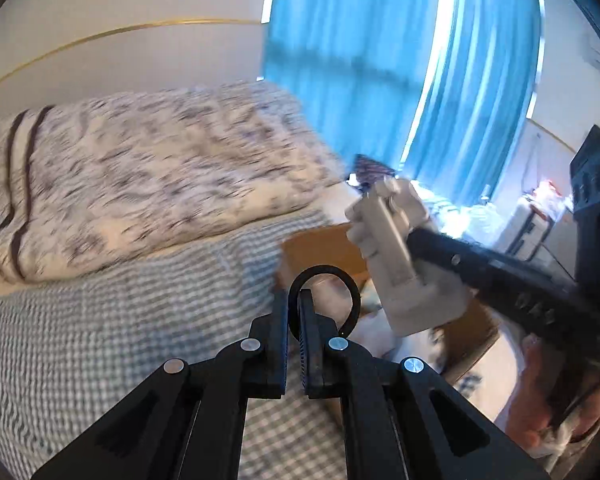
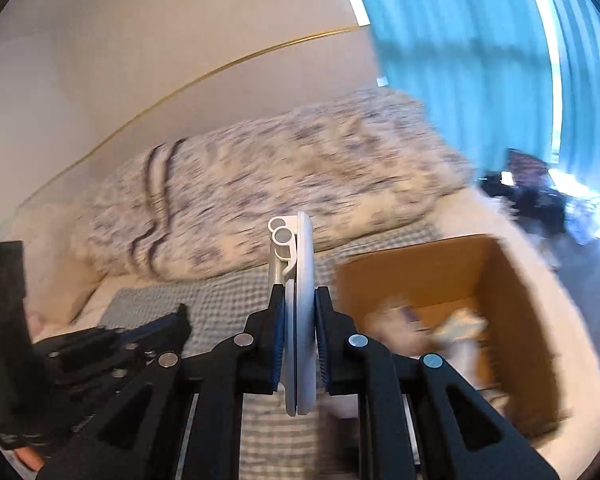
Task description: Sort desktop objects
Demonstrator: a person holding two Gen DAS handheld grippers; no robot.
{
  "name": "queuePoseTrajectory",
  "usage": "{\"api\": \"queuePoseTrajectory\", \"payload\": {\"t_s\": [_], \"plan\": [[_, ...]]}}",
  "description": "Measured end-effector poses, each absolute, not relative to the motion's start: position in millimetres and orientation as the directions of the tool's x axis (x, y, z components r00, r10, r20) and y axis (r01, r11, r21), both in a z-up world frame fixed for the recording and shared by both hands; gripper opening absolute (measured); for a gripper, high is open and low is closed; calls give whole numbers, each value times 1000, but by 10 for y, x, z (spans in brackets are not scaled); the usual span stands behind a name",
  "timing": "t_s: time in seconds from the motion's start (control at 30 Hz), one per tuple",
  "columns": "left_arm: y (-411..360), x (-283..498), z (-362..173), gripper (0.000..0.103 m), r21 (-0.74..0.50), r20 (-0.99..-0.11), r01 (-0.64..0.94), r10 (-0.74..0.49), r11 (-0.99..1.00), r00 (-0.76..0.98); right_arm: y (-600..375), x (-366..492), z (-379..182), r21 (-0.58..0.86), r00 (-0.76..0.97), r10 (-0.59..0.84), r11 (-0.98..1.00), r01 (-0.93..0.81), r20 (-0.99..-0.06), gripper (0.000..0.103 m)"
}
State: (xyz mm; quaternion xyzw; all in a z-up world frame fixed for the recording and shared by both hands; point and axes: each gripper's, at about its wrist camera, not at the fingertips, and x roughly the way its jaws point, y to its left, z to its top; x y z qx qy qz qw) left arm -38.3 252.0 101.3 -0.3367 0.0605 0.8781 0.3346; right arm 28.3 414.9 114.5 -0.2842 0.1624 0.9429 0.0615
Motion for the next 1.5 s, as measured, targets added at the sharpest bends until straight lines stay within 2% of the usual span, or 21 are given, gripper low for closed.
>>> {"api": "queuePoseTrajectory", "payload": {"t_s": [0.17, 0.23, 0.27, 0.3, 0.33, 0.37, 0.4, 0.53, 0.6, 0.73, 0.83, 0.93, 1.03, 1.37, 1.5], "plan": [[3088, -428, 858, 5, -179, -667, -689, 601, -703, -440, 4640, 295, 812, 270, -762, 99, -900, -343, -639, 13], [3273, -406, 714, 5, -149, -687, -697, 580, -701, -437, 4718, 275, 692, 264, -740, 106, -892, -366, -665, 14], [3359, -403, 643, 10, -129, -696, -698, 566, -704, -442, 4749, 252, 644, 255, -729, 116, -890, -379, -675, 15], [3422, -396, 562, 26, -99, -707, -698, 544, -710, -453, 4773, 238, 633, 242, -720, 131, -889, -390, -681, 22], [3501, -393, 507, 44, -64, -719, -692, 514, -719, -467, 4787, 231, 653, 216, -706, 162, -885, -413, -690, 45], [3548, -393, 450, 81, -17, -733, -678, 470, -735, -491, 4808, 274, 685, 199, -703, 190, -880, -432, -685, 66], [3551, -378, 414, 93, 25, -734, -660, 435, -751, -522, 4829, 339, 734, 192, -714, 212, -878, -439, -667, 69], [3288, -317, 517, 94, 34, -696, -625, 430, -780, -575, 4747, 428, 961, 178, -751, 212, -898, -402, -625, 69], [3036, -340, 616, 102, 41, -677, -543, 376, -839, -633, 4605, 464, 1052, 174, -772, 188, -916, -361, -608, 70], [2443, -378, 725, 103, 35, -641, -346, 244, -938, -727, 4267, 518, 1054, 157, -798, 149, -944, -291, -584, 84], [2073, -306, 649, 103, 12, -634, -266, 198, -964, -748, 4013, 483, 861, 135, -779, 126, -956, -261, -614, 85], [1791, -265, 434, 103, 2, -662, -202, 150, -979, -734, 3840, 469, 599, 128, -745, 90, -965, -230, -661, 85], [1687, -186, 305, 103, 30, -684, -169, 104, -985, -722, 3744, 511, 446, 121, -732, 73, -971, -208, -677, 85], [1749, 30, 414, 103, 36, -662, -231, 150, -972, -735, 3649, 527, 420, 124, -734, 58, -974, -191, -676, 85], [1749, 80, 416, 103, 43, -657, -214, 134, -976, -742, 3626, 513, 360, 108, -722, 69, -975, -196, -689, 85]]}}
